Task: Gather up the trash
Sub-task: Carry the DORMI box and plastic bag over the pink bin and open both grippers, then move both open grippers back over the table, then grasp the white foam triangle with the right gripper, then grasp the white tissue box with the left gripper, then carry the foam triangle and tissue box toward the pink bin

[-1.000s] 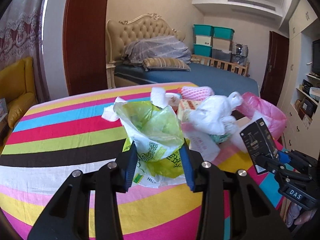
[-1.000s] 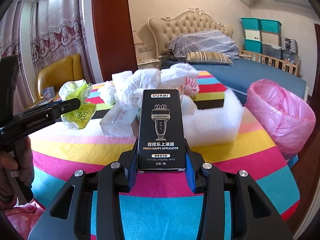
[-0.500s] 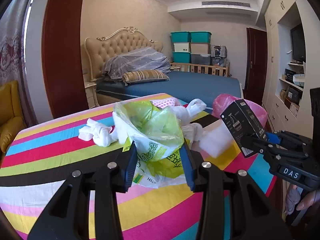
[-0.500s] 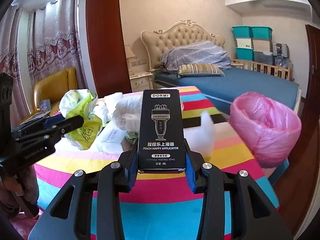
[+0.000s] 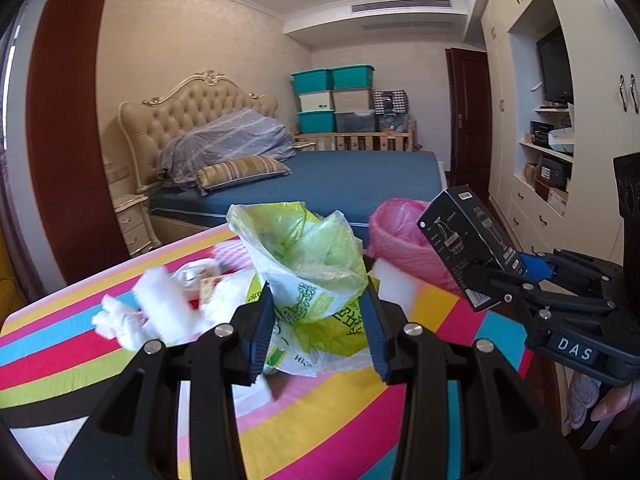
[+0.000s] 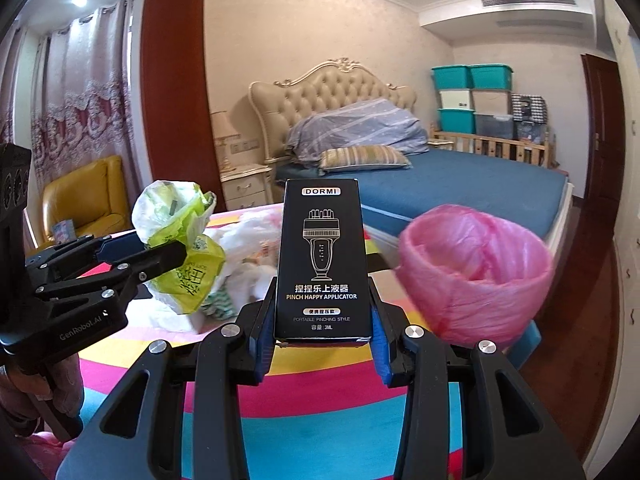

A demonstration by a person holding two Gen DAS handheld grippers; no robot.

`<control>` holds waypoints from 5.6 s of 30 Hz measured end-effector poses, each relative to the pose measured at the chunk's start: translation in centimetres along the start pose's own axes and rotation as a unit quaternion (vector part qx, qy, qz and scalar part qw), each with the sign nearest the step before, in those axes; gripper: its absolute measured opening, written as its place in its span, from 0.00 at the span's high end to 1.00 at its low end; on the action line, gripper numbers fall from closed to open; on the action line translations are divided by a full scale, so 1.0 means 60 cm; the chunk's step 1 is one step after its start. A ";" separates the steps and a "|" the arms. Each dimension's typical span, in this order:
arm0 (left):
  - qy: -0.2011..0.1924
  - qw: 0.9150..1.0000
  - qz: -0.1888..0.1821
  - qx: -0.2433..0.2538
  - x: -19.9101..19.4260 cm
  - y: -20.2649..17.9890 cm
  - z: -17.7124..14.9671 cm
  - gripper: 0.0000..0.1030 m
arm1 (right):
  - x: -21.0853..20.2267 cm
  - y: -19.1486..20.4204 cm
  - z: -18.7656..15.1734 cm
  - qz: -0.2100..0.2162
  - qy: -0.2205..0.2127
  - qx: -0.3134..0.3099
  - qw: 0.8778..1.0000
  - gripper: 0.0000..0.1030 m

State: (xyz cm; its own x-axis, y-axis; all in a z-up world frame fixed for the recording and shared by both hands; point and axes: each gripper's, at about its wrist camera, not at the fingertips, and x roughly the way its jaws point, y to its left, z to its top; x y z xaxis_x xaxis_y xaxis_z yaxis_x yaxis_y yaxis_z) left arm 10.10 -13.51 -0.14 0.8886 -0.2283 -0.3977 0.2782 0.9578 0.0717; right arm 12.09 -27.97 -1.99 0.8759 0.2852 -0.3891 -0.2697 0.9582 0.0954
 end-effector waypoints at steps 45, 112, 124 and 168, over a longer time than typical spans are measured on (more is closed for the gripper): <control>0.032 0.992 -0.096 -0.079 0.252 -0.098 0.195 0.04 | 0.039 -0.338 0.072 -0.072 -0.042 0.083 0.993 0.34; 0.199 0.971 0.071 -0.111 0.095 0.125 -0.095 0.08 | 0.129 0.028 -0.027 0.054 0.110 0.003 0.992 0.34; 0.175 0.971 0.086 -0.134 0.033 0.164 -0.104 0.29 | 0.122 0.053 -0.034 0.074 0.114 -0.005 0.991 0.33; 0.022 0.991 0.096 -0.087 -0.106 0.109 -0.060 0.32 | 0.047 0.079 -0.019 0.110 0.064 -0.010 0.992 0.33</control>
State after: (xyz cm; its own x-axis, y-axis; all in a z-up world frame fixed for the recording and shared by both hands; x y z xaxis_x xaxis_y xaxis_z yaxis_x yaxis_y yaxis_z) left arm 4.95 -5.17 -0.40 0.9015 -0.0338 -0.4315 0.0339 0.9994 -0.0075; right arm 12.83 -22.63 -3.69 0.7368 0.4813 -0.4749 -0.4581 0.8719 0.1729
